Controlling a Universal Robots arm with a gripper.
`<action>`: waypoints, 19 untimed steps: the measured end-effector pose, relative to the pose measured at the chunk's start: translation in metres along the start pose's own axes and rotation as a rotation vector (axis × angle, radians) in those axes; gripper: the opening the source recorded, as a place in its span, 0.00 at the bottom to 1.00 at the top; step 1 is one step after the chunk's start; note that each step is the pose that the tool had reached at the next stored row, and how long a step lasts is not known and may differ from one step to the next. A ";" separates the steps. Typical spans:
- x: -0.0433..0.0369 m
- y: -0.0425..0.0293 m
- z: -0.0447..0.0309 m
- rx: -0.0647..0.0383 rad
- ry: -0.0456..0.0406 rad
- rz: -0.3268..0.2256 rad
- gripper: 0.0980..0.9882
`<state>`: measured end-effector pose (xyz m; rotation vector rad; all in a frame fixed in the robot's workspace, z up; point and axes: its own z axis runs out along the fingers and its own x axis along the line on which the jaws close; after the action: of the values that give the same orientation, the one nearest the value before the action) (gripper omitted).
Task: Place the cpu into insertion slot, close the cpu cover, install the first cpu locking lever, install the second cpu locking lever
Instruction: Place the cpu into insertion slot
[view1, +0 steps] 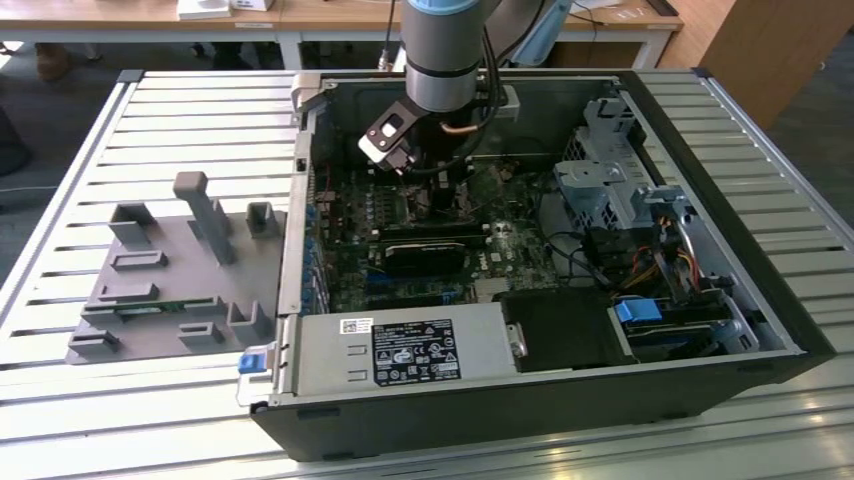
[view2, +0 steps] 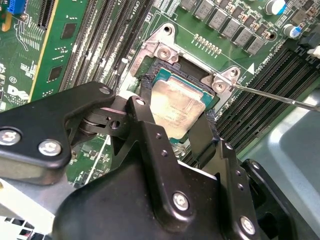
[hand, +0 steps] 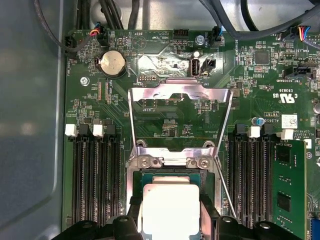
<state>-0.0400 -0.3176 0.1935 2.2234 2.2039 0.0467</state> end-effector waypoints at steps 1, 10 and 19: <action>-0.0001 0.0000 0.0000 0.000 0.0002 0.000 0.49; -0.0019 -0.0006 -0.0006 0.000 -0.0002 0.002 0.49; -0.0023 -0.0002 -0.0004 0.000 -0.0003 0.007 0.49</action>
<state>-0.0402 -0.3199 0.1938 2.2307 2.1966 0.0463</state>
